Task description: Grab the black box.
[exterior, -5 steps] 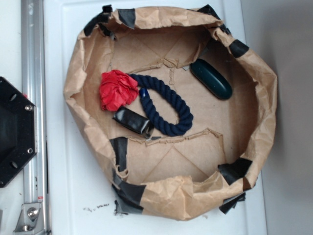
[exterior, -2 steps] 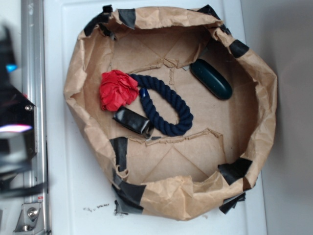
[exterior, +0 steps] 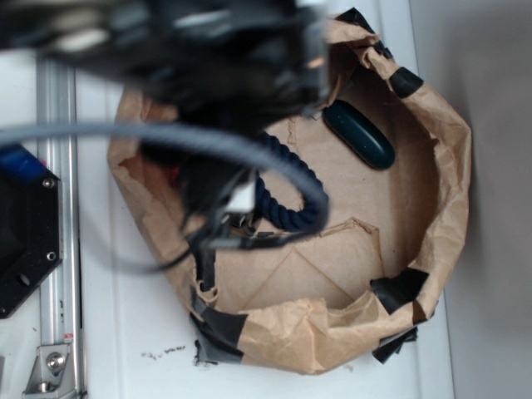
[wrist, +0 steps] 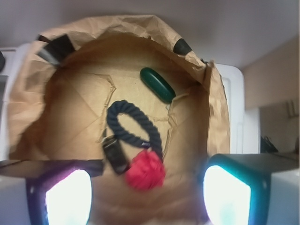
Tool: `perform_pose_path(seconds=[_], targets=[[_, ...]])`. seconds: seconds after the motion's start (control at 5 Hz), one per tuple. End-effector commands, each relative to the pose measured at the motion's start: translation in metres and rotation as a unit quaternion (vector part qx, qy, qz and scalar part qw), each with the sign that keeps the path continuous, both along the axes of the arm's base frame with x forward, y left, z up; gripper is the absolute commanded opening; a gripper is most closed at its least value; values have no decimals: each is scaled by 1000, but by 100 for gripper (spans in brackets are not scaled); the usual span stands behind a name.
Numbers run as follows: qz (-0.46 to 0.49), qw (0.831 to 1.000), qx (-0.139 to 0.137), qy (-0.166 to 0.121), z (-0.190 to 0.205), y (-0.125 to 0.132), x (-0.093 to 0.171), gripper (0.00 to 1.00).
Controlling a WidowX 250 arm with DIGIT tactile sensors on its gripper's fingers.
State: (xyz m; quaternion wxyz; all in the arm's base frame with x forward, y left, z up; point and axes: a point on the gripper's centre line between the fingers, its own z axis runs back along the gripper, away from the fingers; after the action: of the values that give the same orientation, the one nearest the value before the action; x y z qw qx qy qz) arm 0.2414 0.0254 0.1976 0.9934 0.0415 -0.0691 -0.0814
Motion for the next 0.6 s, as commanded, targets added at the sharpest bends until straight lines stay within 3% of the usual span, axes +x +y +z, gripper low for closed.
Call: perform_pose_path(seconds=[0.0, 0.2, 0.4], targets=[[-42, 998, -24, 27, -69, 27, 13, 100], [-112, 988, -85, 63, -119, -7, 19, 100], [-133, 985, -97, 49, -129, -33, 23, 100]])
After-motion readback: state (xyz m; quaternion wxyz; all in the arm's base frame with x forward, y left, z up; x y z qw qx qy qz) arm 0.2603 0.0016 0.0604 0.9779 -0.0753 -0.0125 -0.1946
